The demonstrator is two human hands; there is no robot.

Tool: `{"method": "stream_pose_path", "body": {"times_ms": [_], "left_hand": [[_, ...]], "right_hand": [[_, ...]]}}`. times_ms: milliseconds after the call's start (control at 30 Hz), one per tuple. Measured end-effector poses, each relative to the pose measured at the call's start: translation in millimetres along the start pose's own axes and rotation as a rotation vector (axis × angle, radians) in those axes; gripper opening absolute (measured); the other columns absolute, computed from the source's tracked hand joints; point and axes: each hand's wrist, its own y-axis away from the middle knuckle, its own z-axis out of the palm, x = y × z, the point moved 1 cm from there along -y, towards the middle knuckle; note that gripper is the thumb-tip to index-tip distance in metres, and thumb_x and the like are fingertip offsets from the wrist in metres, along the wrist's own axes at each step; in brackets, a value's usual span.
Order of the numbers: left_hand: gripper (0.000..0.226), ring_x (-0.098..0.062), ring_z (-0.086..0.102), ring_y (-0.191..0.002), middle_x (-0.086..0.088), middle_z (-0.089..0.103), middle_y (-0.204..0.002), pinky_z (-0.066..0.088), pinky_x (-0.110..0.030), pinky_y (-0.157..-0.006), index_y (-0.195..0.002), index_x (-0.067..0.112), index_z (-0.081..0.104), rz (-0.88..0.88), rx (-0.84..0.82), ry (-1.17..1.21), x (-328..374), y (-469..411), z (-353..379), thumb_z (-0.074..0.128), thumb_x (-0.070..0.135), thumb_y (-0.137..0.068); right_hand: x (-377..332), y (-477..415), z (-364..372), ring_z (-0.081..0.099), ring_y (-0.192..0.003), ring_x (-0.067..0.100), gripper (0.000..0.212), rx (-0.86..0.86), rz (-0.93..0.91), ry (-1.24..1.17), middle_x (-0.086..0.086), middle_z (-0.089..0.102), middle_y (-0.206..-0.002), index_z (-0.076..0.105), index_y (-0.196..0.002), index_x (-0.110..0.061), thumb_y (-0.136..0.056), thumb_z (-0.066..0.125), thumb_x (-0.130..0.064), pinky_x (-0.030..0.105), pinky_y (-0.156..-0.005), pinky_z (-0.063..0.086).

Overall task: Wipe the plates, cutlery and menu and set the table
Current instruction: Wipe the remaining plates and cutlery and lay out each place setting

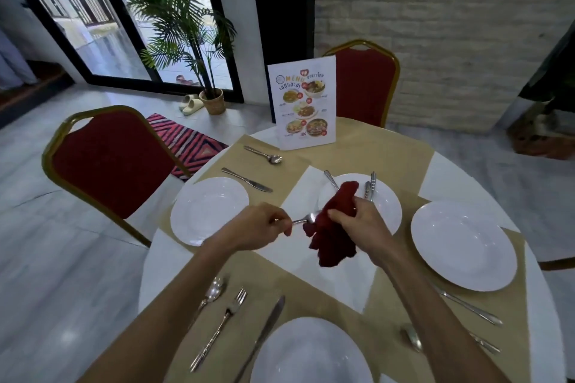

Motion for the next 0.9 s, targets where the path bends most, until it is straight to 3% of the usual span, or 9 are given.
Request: {"method": "stream_pose_path", "body": {"times_ms": [100,200,300,333,400,467,633,767,900], "left_hand": [[0.018,-0.006,0.054,-0.065,0.014,0.063,-0.074,0.039,-0.023,-0.06,-0.091,0.036,0.073,0.018,0.033,-0.177,-30.8,-31.4,-28.9,0.057,0.039,-0.099],[0.017,-0.007,0.058,-0.096,0.025,0.058,-0.087,0.039,-0.036,-0.089,-0.101,0.037,0.075,0.064,0.125,-0.309,-65.8,-73.0,-46.0,0.059,0.043,-0.097],[0.024,-0.017,0.045,-0.135,0.005,0.061,-0.129,0.015,-0.056,-0.118,-0.117,0.032,0.072,0.013,0.358,-0.239,-103.7,-116.5,-47.9,0.06,0.038,-0.098],[0.029,-0.021,0.033,-0.146,-0.005,0.052,-0.147,0.008,-0.056,-0.12,-0.126,0.029,0.068,-0.048,0.44,-0.191,-115.5,-129.5,-47.1,0.058,0.035,-0.099],[0.038,-0.029,0.016,-0.153,-0.016,0.032,-0.16,0.003,-0.054,-0.12,-0.138,0.022,0.059,-0.13,0.574,-0.15,-138.2,-153.7,-42.2,0.052,0.032,-0.102],[0.04,-0.033,0.015,-0.153,-0.02,0.033,-0.159,0.008,-0.054,-0.122,-0.139,0.018,0.058,-0.133,0.601,-0.157,-159.4,-179.2,-34.4,0.049,0.033,-0.103],[0.043,-0.03,0.04,-0.142,-0.017,0.05,-0.148,0.031,-0.042,-0.116,-0.138,0.011,0.059,-0.124,0.461,0.039,-191.6,-236.7,-22.2,0.052,0.033,-0.102],[0.043,-0.034,0.052,-0.121,-0.018,0.061,-0.124,0.038,-0.039,-0.102,-0.118,0.001,0.063,-0.188,0.436,0.065,-208.2,-273.5,-23.0,0.055,0.038,-0.099],[0.045,-0.033,0.055,-0.119,-0.015,0.062,-0.122,0.045,-0.042,-0.096,-0.111,0.005,0.066,-0.238,0.43,0.042,-220.6,-297.6,-23.5,0.06,0.047,-0.095]], "right_hand": [[-6.6,-20.5,20.0,0.076,-0.087,0.016,0.009,-0.157,0.024,0.142,0.001,0.078,-0.093,0.071,-0.099,-0.014,-0.092,0.07,-0.02,0.038,-0.085,0.061],[-4.3,-55.2,53.2,0.074,-0.09,0.019,0.012,-0.169,0.109,0.194,0.002,0.078,-0.093,0.071,-0.095,-0.017,-0.086,0.07,-0.026,0.042,-0.091,0.059],[-3.8,-98.2,92.9,0.074,-0.089,0.022,0.019,-0.037,0.184,0.076,0.002,0.077,-0.09,0.069,-0.092,-0.019,-0.077,0.064,-0.031,0.043,-0.089,0.059],[-5.9,-111.6,106.1,0.073,-0.09,0.022,0.017,0.004,0.2,0.052,0.002,0.076,-0.09,0.067,-0.092,-0.019,-0.079,0.062,-0.028,0.04,-0.087,0.059],[-8.6,-138.0,130.7,0.069,-0.09,0.019,0.01,0.073,0.215,0.052,0.001,0.072,-0.089,0.065,-0.093,-0.019,-0.086,0.058,-0.02,0.034,-0.081,0.056],[-9.2,-163.3,151.9,0.068,-0.088,0.02,0.013,0.101,0.226,0.054,0.002,0.072,-0.09,0.064,-0.095,-0.017,-0.085,0.055,-0.017,0.035,-0.082,0.057],[-7.3,-230.1,183.6,0.062,-0.097,0.025,0.019,0.106,0.298,0.094,0.006,0.065,-0.1,0.058,-0.109,-0.012,-0.09,0.057,-0.014,0.033,-0.084,0.049],[1.7,-266.4,193.9,0.063,-0.101,0.03,0.015,0.133,0.331,0.08,0.007,0.065,-0.1,0.057,-0.1,-0.008,-0.088,0.059,-0.017,0.045,-0.096,0.054],[12.1,-286.0,197.8,0.063,-0.098,0.029,0.007,0.135,0.333,0.098,0.002,0.06,-0.085,0.054,-0.087,-0.015,-0.09,0.06,-0.016,0.044,-0.093,0.055]]}}
